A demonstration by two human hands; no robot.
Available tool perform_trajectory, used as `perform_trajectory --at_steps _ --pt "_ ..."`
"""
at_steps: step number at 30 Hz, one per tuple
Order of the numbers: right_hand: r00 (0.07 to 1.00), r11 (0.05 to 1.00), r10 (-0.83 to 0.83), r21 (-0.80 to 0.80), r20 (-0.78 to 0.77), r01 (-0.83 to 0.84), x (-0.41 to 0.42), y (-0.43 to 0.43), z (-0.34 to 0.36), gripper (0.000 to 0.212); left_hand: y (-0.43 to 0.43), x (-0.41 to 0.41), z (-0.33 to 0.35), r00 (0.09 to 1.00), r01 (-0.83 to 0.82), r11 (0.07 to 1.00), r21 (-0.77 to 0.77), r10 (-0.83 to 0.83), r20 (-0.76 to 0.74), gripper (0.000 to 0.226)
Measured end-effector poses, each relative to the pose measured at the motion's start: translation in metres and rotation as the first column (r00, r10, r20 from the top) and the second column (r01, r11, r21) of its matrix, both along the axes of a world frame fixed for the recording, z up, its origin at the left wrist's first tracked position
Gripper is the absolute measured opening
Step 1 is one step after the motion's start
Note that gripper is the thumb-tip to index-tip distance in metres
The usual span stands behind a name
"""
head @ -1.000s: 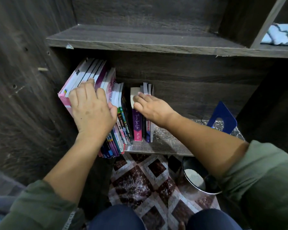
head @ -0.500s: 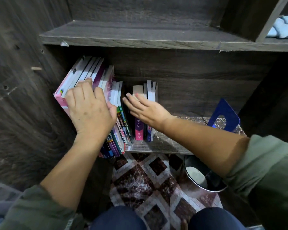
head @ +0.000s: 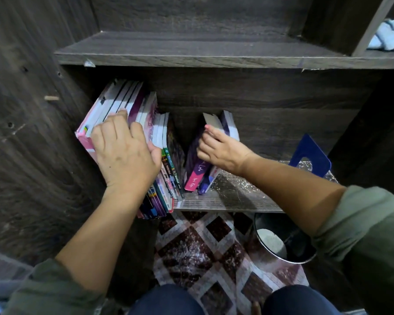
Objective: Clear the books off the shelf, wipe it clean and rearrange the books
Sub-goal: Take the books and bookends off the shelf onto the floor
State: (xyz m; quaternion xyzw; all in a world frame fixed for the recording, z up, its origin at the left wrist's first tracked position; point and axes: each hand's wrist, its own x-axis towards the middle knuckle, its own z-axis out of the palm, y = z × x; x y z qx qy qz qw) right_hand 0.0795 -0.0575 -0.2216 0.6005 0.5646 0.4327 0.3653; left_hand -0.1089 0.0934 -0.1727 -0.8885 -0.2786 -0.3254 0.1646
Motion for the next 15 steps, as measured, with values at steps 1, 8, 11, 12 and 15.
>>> perform_trajectory --at_steps 1,8,11,12,15 --pt "1.000 0.999 0.003 0.047 -0.019 -0.002 0.002 -0.005 0.003 0.028 -0.001 -0.001 0.001 1.000 0.004 1.000 -0.006 -0.004 -0.008 0.038" --pt "0.925 0.879 -0.087 0.409 -0.369 0.246 -0.035 -0.066 0.035 0.040 -0.044 -0.007 0.006 0.973 0.196 0.975 -0.108 -0.207 -0.105 0.106" --pt "0.807 0.785 -0.084 0.460 -0.585 0.415 -0.063 -0.110 0.040 0.065 -0.085 -0.001 0.000 0.885 0.334 0.933 -0.133 -0.359 -0.296 0.132" --pt "0.779 0.753 -0.075 0.476 -0.623 0.453 -0.073 -0.126 0.040 0.066 -0.097 0.001 0.000 0.855 0.358 0.923 -0.141 -0.385 -0.348 0.134" --pt "0.699 0.669 -0.043 0.499 -0.714 0.551 -0.101 -0.175 0.034 0.065 -0.132 0.010 0.004 0.732 0.470 0.863 -0.185 -0.498 -0.466 0.114"
